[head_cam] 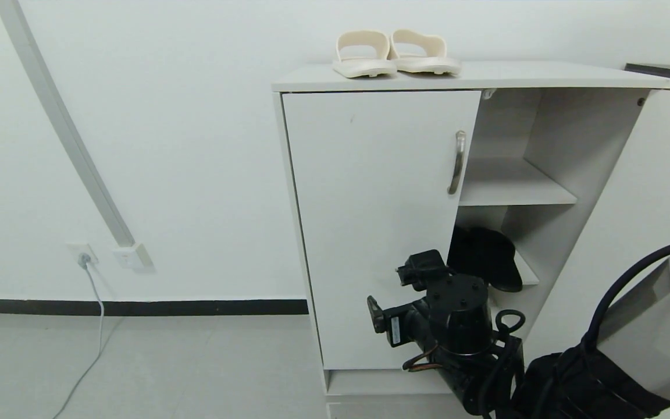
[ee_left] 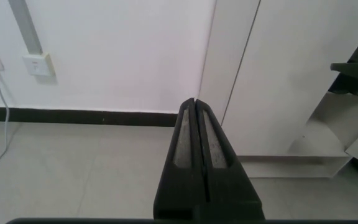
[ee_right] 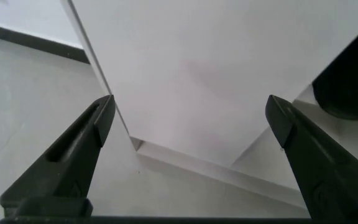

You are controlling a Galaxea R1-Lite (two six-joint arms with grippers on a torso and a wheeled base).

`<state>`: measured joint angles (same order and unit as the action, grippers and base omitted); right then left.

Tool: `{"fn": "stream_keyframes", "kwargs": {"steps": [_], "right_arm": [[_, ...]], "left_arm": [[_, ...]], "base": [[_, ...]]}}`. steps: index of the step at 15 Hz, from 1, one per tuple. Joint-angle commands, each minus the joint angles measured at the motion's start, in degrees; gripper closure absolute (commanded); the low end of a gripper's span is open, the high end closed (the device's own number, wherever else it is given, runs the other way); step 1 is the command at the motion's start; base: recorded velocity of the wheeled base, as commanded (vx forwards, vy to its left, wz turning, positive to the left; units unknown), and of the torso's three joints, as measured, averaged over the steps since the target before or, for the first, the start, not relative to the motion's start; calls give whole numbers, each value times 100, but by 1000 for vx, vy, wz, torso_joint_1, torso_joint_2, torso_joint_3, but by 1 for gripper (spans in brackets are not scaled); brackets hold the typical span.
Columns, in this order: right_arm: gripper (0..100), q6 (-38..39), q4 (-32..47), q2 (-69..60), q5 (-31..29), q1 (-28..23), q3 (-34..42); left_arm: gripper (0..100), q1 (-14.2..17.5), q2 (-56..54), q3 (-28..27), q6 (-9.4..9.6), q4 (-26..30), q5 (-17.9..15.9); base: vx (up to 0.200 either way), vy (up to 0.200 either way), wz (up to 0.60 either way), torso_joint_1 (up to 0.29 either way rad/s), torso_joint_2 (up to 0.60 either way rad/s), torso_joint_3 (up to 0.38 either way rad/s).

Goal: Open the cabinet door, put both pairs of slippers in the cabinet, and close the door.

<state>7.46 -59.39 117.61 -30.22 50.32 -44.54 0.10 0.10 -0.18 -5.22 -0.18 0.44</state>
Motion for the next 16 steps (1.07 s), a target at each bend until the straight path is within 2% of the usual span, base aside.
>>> {"fn": "stream_keyframes", "kwargs": {"steps": [1,13,16], "right_arm": [[0,-8,-29,33,43,13,42],[0,-148,-64,42,69,13,113],[0,-148,-72,42,69,13,113]], "left_arm": [[100,-1,-10,1,-6,1,9],[100,-1,-10,1,-6,1,18],[100,-1,-1,1,-6,1,18]], "base": [[0,0,0,0,0,0],[0,0,0,0,0,0],[0,0,0,2,-155,-224]]}}
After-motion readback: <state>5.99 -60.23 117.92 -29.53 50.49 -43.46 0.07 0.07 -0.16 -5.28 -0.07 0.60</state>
